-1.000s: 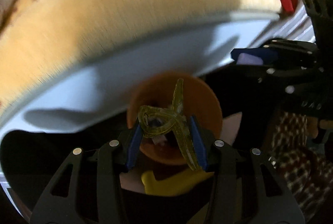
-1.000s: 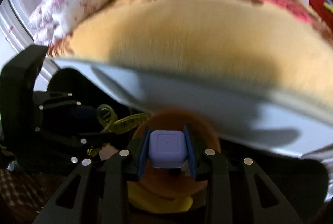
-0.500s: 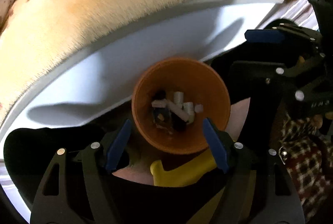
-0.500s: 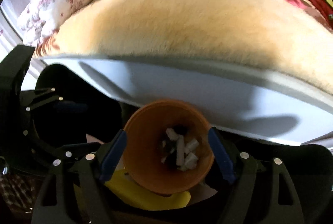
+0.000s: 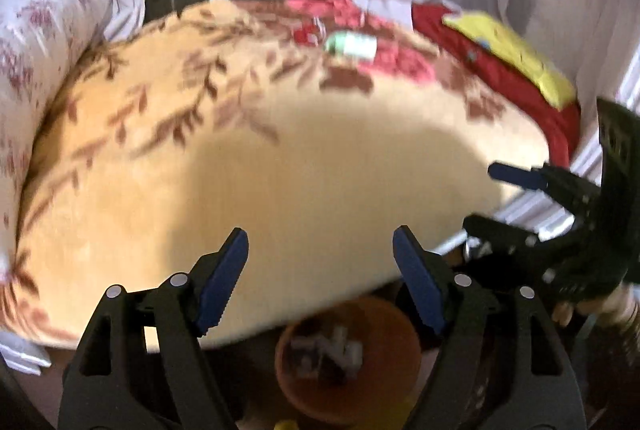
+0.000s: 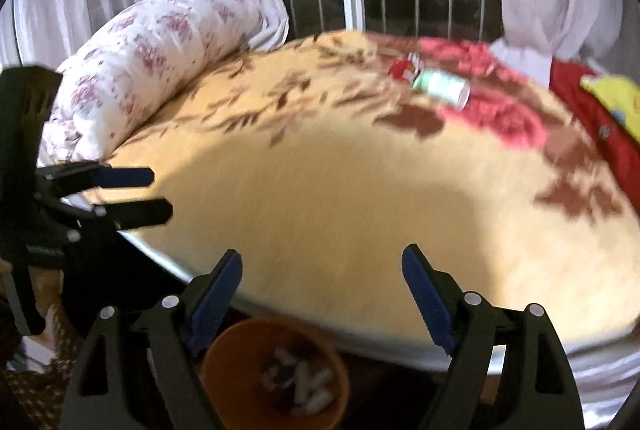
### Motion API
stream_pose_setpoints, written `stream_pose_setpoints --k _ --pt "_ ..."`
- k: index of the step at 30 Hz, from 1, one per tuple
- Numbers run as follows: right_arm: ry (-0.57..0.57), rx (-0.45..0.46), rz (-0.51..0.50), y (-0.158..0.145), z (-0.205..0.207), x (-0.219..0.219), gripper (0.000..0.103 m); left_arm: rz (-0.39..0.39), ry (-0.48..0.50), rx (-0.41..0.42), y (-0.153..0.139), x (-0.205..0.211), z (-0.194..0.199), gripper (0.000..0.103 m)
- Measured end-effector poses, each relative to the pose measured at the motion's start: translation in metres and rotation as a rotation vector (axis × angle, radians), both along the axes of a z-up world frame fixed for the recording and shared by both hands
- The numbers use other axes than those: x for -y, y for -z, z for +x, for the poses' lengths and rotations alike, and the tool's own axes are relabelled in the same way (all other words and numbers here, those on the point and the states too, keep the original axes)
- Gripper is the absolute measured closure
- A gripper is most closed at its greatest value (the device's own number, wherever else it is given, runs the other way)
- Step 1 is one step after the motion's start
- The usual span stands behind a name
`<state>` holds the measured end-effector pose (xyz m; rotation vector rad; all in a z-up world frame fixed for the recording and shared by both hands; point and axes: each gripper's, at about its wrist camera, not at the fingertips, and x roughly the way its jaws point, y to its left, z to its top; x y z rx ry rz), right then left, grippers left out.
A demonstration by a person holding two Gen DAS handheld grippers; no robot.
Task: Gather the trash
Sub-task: 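Grasp the green-capped white bottle with the right tool while the left tool grasps the red ornament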
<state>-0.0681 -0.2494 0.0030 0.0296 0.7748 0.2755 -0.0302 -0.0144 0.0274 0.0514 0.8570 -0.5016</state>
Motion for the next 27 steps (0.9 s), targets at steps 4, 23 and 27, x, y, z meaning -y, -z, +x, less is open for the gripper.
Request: stream_pose_setpoints --k 4,23,27 --pt "-0.010 0.049 -0.047 -0.011 0.029 0.010 0.022 -0.009 -0.013 0.038 -0.013 0.015 0.018 0.029" --pt "-0.028 0.135 -0.323 0.000 0.210 0.077 0.015 0.072 -0.097 0.023 0.003 0.036 0.086 0.028" --pt "-0.043 0.115 -0.323 0.009 0.253 0.087 0.015 0.101 -0.113 0.016 0.008 0.036 0.097 0.028"
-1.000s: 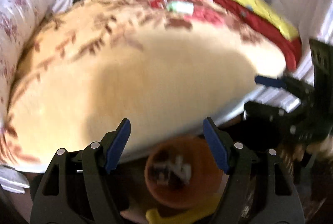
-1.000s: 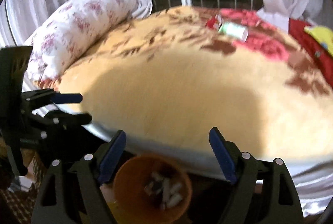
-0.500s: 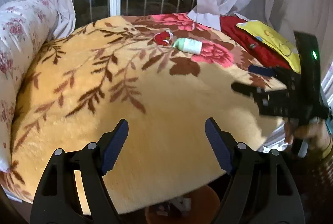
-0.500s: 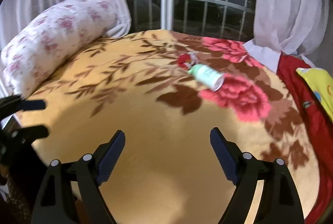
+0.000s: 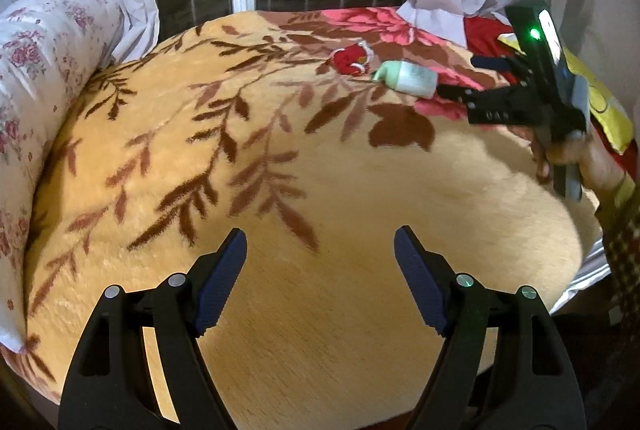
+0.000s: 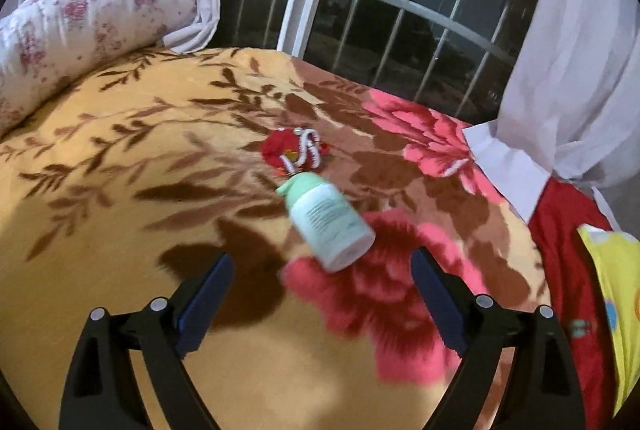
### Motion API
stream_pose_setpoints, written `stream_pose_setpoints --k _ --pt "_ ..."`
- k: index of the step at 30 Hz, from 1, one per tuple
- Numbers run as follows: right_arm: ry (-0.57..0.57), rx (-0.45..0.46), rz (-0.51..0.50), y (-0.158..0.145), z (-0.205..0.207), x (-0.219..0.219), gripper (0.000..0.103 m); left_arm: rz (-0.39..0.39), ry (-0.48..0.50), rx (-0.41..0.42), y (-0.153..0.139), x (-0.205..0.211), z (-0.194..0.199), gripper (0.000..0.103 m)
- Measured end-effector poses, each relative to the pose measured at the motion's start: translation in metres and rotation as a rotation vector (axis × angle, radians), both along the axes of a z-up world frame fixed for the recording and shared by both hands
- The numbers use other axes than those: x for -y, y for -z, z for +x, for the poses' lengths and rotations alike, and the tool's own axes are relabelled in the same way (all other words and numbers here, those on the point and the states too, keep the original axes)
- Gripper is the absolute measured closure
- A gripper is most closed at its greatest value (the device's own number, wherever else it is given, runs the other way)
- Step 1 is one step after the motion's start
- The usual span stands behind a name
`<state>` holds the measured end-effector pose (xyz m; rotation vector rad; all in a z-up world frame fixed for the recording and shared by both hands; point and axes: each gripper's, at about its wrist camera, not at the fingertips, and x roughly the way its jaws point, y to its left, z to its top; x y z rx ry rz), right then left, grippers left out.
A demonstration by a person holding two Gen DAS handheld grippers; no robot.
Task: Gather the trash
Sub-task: 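Grasp the green-capped white bottle with the right tool while the left tool grasps the red ornament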
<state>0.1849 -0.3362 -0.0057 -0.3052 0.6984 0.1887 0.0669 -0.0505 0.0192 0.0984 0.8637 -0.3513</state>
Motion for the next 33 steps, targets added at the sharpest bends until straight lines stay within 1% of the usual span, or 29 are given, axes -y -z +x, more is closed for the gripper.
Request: stream_pose_setpoints --k 6,13,17,20,23,25,29,30,31,33 --pt "-0.069 -0.033 -0.035 0.008 0.034 -0.006 0.014 0.043 -0.023 -0.002 0.006 -0.002 0.014 0.028" --pt "-0.139 -0.095 -0.061 0.019 0.057 -0.020 0.014 0.049 -0.027 -0.017 0.010 -0.003 0.021 0.028" --pt "-0.148 -0.142 -0.069 0.028 0.071 -0.022 0.014 0.054 -0.024 -0.019 0.011 -0.002 0.023 0.028" --pt "-0.142 -0.180 -0.054 0.033 0.080 -0.018 0.014 0.053 -0.028 -0.018 0.011 -0.002 0.022 0.028" --pt "-0.132 -0.196 -0.036 0.036 0.086 -0.015 0.015 0.051 -0.027 -0.019 0.012 -0.002 0.023 0.028" --pt "-0.132 -0.208 -0.032 0.038 0.089 -0.014 0.023 0.053 -0.027 -0.019 0.012 -0.002 0.023 0.028" --pt "-0.132 -0.232 -0.057 0.046 0.091 -0.015 0.028 0.056 -0.022 -0.026 0.014 -0.001 0.025 0.028" --pt "-0.124 -0.229 -0.070 0.049 0.091 -0.015 0.035 0.055 -0.020 -0.028 0.015 -0.001 0.026 0.028" --pt "-0.110 -0.233 -0.068 0.050 0.093 -0.013 0.048 0.052 -0.018 -0.029 0.015 -0.001 0.026 0.028" --pt "-0.072 -0.250 -0.012 0.050 0.095 -0.006 0.050 0.047 -0.013 -0.036 0.016 -0.001 0.027 0.028"
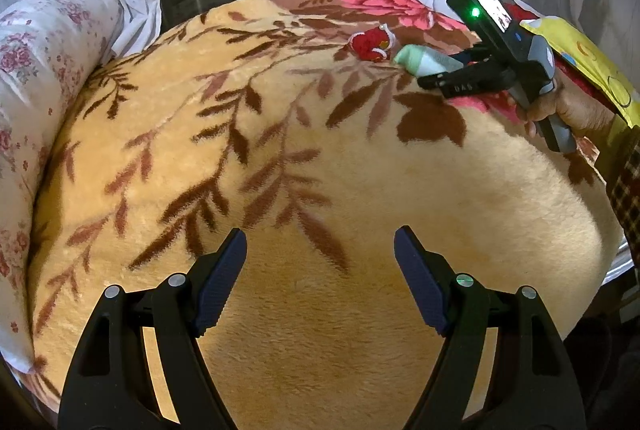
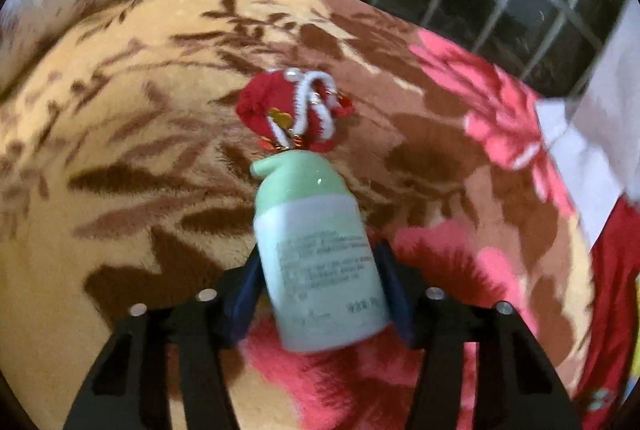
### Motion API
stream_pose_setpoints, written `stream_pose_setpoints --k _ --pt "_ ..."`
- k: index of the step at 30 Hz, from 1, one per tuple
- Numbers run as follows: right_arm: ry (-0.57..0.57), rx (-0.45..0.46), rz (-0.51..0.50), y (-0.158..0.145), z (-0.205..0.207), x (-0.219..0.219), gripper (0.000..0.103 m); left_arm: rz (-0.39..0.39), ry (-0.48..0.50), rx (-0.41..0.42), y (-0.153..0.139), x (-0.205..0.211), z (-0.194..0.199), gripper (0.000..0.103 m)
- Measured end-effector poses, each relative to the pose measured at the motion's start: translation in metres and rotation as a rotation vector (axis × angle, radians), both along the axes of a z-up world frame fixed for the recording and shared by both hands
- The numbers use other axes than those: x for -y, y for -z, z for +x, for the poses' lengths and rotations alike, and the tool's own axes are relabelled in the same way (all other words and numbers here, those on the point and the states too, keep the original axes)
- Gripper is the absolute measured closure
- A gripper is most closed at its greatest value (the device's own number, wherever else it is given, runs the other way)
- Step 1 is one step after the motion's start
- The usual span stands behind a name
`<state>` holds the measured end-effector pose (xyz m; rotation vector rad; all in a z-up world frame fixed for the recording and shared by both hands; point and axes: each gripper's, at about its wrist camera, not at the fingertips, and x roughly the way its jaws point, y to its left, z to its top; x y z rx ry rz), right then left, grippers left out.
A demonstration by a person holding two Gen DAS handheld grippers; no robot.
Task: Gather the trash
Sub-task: 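Grasp the green-capped white bottle with the right tool while the left tool grasps the red ornament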
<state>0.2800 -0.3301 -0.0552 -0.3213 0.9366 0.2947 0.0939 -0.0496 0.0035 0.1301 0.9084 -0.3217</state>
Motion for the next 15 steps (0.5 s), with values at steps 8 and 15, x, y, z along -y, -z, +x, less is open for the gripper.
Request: stream_pose_setpoints --k 8,15 --pt "0.114 0.014 0.073 -0.005 -0.022 0.005 0.052 -0.003 0.009 -0.006 0.000 0.003 -0.002 0.028" --pt "0.154 0.021 0.175 -0.022 -0.054 0.005 0.055 -0.008 0.022 0.009 -0.007 0.008 -0.006 0.028"
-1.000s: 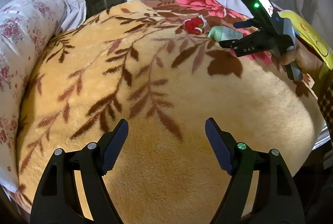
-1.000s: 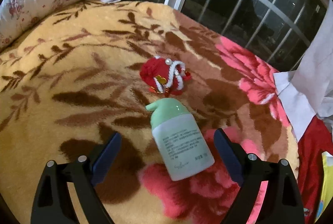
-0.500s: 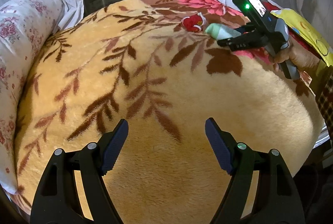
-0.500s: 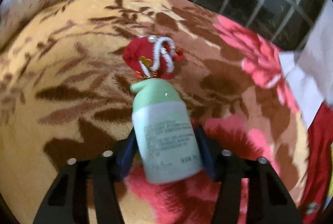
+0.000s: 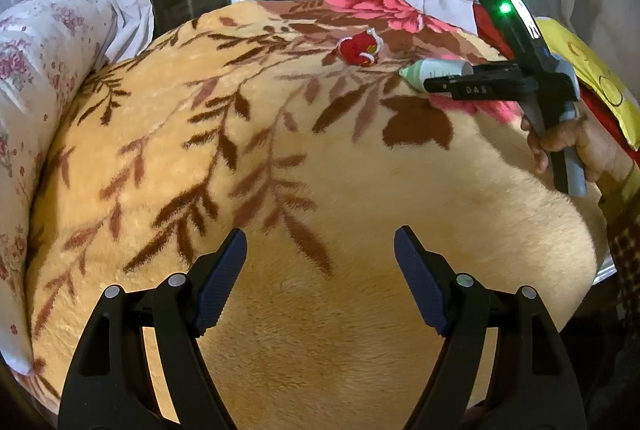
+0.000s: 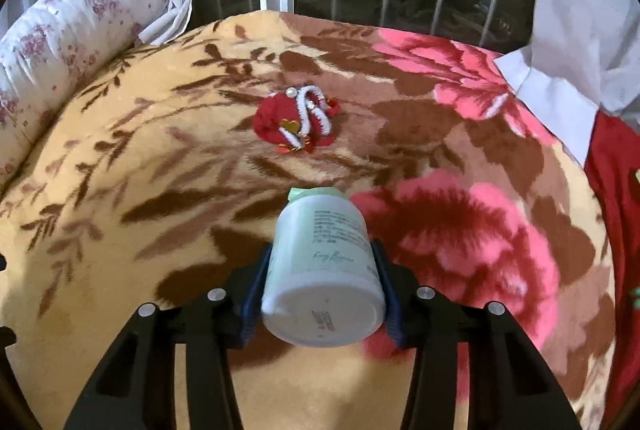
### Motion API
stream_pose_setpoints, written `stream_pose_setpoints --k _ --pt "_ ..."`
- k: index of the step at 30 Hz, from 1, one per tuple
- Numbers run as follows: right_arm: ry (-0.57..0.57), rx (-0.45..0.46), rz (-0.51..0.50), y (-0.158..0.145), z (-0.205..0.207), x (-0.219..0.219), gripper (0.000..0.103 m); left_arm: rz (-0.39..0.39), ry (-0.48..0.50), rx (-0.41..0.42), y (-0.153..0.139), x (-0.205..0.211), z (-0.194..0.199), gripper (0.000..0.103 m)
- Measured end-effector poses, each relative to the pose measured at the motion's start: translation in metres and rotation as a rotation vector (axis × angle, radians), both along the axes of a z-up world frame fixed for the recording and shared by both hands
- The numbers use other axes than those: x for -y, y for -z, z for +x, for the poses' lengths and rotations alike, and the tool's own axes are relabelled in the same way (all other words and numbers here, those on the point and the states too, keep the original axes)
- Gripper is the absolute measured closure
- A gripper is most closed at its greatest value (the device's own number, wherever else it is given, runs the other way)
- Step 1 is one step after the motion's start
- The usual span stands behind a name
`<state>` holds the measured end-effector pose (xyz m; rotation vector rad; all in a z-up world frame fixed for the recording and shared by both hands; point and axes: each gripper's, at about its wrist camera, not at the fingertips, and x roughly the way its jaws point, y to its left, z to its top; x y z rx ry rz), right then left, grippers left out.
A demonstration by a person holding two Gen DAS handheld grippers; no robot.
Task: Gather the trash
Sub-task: 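Grasp the green-capped white bottle with the right tool while the left tool grasps the red ornament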
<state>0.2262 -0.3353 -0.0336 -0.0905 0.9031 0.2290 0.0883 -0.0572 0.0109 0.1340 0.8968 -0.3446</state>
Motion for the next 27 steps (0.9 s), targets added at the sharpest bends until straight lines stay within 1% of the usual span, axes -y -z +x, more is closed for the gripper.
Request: stream_pose_setpoints --k 3,6,11,14,17,19,22,25,27 --pt "-0.002 -0.004 -0.008 0.004 -0.004 -0.003 0.055 -0.002 0.007 -0.003 -0.001 0.004 -0.002 0.028" --pt "0.011 0.001 0.015 0.005 -0.003 0.001 0.055 0.003 0.016 -0.001 -0.002 0.009 -0.004 0.028" --pt "0.019 0.028 0.039 -0.004 -0.008 0.004 0.055 0.015 0.025 -0.001 -0.003 0.013 -0.002 0.028" --pt "0.033 0.048 0.059 -0.013 -0.018 0.007 0.055 -0.014 0.038 -0.022 -0.006 0.015 0.008 0.028" --pt "0.064 0.083 0.075 -0.023 -0.039 0.012 0.055 -0.022 0.037 -0.030 -0.011 0.022 0.026 0.028" --pt "0.077 0.097 0.089 -0.027 -0.052 0.015 0.055 -0.041 0.036 -0.035 -0.016 0.028 0.042 0.028" --pt "0.089 0.104 0.113 -0.031 -0.069 0.024 0.055 -0.068 0.034 -0.038 -0.023 0.045 0.077 0.028" --pt "0.089 0.113 0.116 -0.034 -0.081 0.031 0.055 -0.074 0.022 -0.032 -0.023 0.064 0.113 0.028" --pt "0.091 0.120 0.115 -0.037 -0.090 0.036 0.055 -0.063 0.007 -0.031 -0.019 0.079 0.141 0.028"
